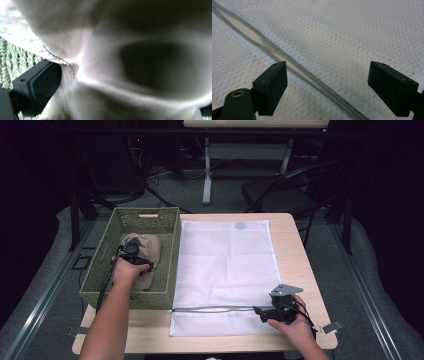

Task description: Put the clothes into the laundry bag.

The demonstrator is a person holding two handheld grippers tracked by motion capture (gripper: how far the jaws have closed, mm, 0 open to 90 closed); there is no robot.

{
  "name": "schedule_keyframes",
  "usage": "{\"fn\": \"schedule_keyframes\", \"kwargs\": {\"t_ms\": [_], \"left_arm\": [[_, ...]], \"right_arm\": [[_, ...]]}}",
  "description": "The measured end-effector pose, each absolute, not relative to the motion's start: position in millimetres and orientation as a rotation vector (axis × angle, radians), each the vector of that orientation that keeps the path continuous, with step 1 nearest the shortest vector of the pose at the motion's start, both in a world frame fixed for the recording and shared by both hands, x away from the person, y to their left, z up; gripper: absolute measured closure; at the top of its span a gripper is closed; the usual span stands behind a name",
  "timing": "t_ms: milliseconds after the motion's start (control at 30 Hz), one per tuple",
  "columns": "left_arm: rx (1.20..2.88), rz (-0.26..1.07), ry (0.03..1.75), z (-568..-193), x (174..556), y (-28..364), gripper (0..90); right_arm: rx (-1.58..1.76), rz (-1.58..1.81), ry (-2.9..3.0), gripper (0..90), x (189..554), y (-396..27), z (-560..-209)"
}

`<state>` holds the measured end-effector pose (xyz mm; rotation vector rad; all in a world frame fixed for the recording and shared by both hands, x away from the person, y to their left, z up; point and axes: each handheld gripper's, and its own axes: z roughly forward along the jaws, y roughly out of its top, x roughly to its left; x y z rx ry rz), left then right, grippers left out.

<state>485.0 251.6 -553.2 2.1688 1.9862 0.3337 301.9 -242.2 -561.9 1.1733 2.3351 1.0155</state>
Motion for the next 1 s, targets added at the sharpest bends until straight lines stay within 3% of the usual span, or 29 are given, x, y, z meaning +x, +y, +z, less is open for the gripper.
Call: {"fn": "schedule_keyframes", "kwargs": {"t_ms": [533, 667, 1000], "left_arm": [[2.092, 0.421, 1.914, -553, 475, 258, 16.6], [2.082, 0.448, 1.893, -552, 473, 261, 28.5], [2.075, 0.436, 1.888, -549, 475, 269, 38.6]], "right_arm": [[1.173, 1.009, 2.344, 16.5, 302, -242, -563], [1.172, 1.012, 2.353, 16.8, 303, -242, -563], [1.176, 1.016, 2.351, 17.7, 303, -243, -563]]}}
